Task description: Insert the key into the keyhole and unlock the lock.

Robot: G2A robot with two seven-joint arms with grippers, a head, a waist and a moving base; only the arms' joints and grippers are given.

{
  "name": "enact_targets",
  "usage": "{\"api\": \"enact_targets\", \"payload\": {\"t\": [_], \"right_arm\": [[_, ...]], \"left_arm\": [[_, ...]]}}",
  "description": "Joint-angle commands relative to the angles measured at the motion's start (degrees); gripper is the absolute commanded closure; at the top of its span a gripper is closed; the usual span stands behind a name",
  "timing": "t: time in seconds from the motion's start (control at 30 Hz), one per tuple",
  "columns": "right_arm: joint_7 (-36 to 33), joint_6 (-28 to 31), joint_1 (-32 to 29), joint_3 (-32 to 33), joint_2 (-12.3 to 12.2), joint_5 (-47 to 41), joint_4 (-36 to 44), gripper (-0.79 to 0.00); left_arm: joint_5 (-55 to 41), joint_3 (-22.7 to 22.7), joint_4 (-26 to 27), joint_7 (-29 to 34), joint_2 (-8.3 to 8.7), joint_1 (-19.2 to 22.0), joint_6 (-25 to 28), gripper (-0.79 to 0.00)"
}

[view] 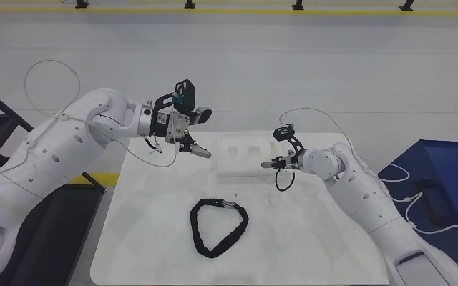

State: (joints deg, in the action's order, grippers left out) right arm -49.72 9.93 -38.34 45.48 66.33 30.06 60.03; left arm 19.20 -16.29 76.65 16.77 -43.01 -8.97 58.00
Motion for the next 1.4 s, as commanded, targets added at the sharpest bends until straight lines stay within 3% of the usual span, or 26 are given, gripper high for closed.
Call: {"api": "enact_targets", "payload": {"t": [0.0,0.23,0.3,0.4,1.0,1.1,1.37], "right_arm": [[-0.9,0.9,0.9,-0.6,0.4,-0.2,-1.6,-0.785],[-2.0,3.7,4.2,-3.4,2.5,-0.7,-7.6,-0.785],[-2.4,4.0,5.2,-4.2,3.2,-0.8,-9.3,-0.585],[-2.7,3.9,6.4,-5.3,4.2,-0.9,-11.6,-0.391],[-2.2,-3.8,10.4,-9.1,9.2,-0.6,-22.0,-0.154],[-2.3,-5.1,10.9,-9.7,10.0,0.0,-22.8,0.000],[-2.5,-8.0,11.7,-9.2,10.6,1.2,-22.1,0.000]], "left_arm": [[0.0,0.0,0.0,0.0,0.00,0.0,0.0,-0.785],[0.0,0.0,0.0,0.0,0.00,0.0,0.0,-0.785],[0.0,0.0,0.0,0.0,0.00,0.0,0.0,-0.785],[0.0,0.0,0.0,0.0,0.00,0.0,0.0,-0.785],[0.0,0.0,0.0,0.0,0.00,0.0,0.0,-0.785],[0.0,0.0,0.0,0.0,0.00,0.0,0.0,-0.785],[0.0,0.0,0.0,0.0,0.00,0.0,0.0,-0.785]]}}
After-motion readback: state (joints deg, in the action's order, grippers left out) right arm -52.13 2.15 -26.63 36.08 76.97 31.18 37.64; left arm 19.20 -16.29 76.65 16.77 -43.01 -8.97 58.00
